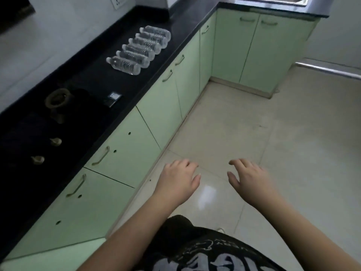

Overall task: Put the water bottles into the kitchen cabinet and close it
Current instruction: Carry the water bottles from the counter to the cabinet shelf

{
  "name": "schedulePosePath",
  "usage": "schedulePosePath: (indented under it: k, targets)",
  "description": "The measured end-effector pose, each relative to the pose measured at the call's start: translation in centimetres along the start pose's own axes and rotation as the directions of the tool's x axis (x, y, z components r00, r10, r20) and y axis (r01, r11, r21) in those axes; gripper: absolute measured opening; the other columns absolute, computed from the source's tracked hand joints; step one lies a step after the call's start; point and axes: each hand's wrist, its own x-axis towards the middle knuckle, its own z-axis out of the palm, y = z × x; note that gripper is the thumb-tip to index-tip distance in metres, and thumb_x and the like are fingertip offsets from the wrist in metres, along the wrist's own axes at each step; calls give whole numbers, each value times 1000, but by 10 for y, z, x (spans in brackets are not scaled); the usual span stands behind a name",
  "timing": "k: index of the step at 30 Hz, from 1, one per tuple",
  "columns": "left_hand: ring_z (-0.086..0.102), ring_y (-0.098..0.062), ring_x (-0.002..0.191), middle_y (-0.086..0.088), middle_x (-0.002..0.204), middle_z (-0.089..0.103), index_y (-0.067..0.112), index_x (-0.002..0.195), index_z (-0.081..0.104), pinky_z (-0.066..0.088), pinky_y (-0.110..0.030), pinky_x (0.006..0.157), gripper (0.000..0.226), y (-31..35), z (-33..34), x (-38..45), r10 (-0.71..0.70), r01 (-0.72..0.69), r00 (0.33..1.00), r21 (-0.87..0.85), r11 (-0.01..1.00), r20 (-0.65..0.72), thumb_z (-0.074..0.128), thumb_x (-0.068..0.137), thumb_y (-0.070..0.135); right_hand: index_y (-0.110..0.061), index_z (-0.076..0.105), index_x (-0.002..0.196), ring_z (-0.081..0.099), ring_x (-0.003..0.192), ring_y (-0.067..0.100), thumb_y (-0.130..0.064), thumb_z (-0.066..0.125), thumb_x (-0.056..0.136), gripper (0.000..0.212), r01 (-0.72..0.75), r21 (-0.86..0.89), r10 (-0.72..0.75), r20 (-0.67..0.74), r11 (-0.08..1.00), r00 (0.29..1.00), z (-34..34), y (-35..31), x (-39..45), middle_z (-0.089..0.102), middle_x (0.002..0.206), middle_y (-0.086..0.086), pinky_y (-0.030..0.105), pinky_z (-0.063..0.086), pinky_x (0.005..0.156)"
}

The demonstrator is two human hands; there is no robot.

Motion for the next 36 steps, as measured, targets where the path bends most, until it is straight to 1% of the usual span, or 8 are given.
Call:
schedulePosePath:
  k: [6,11,14,20,24,28,33,36]
  targets:
    - [51,-18,119,5,132,55,26,138,48,37,-35,95,43,-55,-16,53,-184,178,981,-77,981,-65,38,100,43,-23,49,132,55,116,22,-43,41,99,39,148,-29,-146,57,989,988,-10,-22,109,57,129,-2,34,40,91]
    - [51,-15,119,5,134,55,26,139,47,37,-33,96,43,-128,-29,96,-312,293,942,-152,944,-124,38,100,42,-24,48,132,55,116,22,-44,40,99,40,271,-28,-266,121,962,956,-13,-68,200,55,131,-2,34,41,92]
    - [53,-16,116,3,131,56,23,138,48,39,-34,95,42,-161,-41,123,-363,329,919,-212,920,-153,40,100,39,-24,50,131,56,116,22,-44,42,99,39,330,-38,-322,142,943,936,-21,-91,245,56,131,-2,35,42,92]
    - [58,-23,110,-1,123,61,20,134,53,43,-40,90,42,-210,-66,195,-375,327,905,-236,915,-202,48,96,36,-22,52,131,58,114,22,-41,45,98,39,336,-26,-330,121,942,936,-38,-114,326,57,129,-2,34,43,91]
    - [58,-24,108,-1,124,60,18,132,55,45,-41,90,40,-227,-85,250,-386,327,887,-247,912,-254,50,96,34,-20,54,129,60,111,23,-39,48,97,38,348,-13,-345,110,937,932,-48,-111,383,59,127,-1,34,45,90]
    - [58,-24,108,-2,124,59,18,133,54,45,-40,89,41,-236,-91,316,-416,357,876,-251,900,-244,50,96,35,-20,56,127,61,111,23,-39,51,96,37,379,2,-376,113,926,920,-52,-94,453,60,126,-2,35,45,90]
    - [56,-22,111,0,126,57,20,138,49,44,-39,92,44,-246,-88,400,-523,472,830,-256,844,-193,47,97,36,-23,52,133,57,118,18,-42,47,97,41,458,22,-454,177,889,873,-54,-65,540,56,133,-4,33,44,98]
    - [57,-23,107,-1,121,58,19,138,50,45,-40,90,45,-249,-97,436,-569,530,799,-219,819,-194,48,96,34,-25,49,136,56,120,17,-44,44,98,43,486,32,-481,212,874,851,-66,-51,586,55,135,-5,32,42,100]
